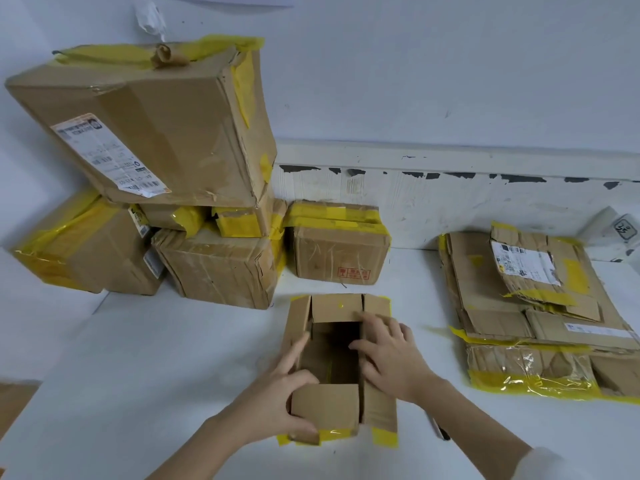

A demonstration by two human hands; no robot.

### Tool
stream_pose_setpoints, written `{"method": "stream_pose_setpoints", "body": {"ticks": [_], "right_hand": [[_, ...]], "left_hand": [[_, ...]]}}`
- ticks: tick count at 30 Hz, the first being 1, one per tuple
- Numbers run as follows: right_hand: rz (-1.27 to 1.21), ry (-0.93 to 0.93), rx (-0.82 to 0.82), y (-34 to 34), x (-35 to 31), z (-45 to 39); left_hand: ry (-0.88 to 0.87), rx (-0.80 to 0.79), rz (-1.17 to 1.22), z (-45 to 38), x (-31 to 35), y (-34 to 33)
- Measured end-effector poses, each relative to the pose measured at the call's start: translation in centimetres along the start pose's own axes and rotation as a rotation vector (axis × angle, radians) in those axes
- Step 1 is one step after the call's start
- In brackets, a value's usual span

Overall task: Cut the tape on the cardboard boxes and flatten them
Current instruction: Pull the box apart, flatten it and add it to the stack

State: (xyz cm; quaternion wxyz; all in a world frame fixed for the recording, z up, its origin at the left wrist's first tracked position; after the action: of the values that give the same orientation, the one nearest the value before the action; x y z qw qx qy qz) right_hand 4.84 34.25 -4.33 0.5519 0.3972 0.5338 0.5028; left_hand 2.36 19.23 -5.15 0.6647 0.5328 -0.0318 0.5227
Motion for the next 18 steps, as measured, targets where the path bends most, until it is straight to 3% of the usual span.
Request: {"method": "stream_pose_setpoints", "body": {"ticks": [5,10,12,18], "right_hand": [[0.152,0.095,-0.045,0.5,-2.4,-2.2],[0.108,0.035,0.009,0.9,-1.7,-1.9],[0.118,0.016,0.036,1.4,-1.2,-1.7],[0.101,0.06,0.003,0.8,-0.7,-2.6]], "left_hand": [[-0.048,0.017,-0.018,0.3,0.9,-0.5],[-0.092,-0.074,-0.016,1.5,1.9,-1.5],[-0.002,-0.144,0.069,1.5,1.6,-2.1],[0.16,-0.11,0.127,1.9,1.4,-1.6]]}}
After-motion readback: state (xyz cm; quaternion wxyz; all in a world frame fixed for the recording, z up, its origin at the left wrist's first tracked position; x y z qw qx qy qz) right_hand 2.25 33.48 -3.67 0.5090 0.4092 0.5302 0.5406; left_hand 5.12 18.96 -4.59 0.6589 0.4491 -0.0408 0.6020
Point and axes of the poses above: each hand's wrist, its own z-axis away from the middle knuckle, its own y-axis out of the back of the hand, x = y × z, the point moved 10 cm from there along -z, towards the middle knuckle, and after that the axes turned 9 degrees about y, right-handed, at the moved point
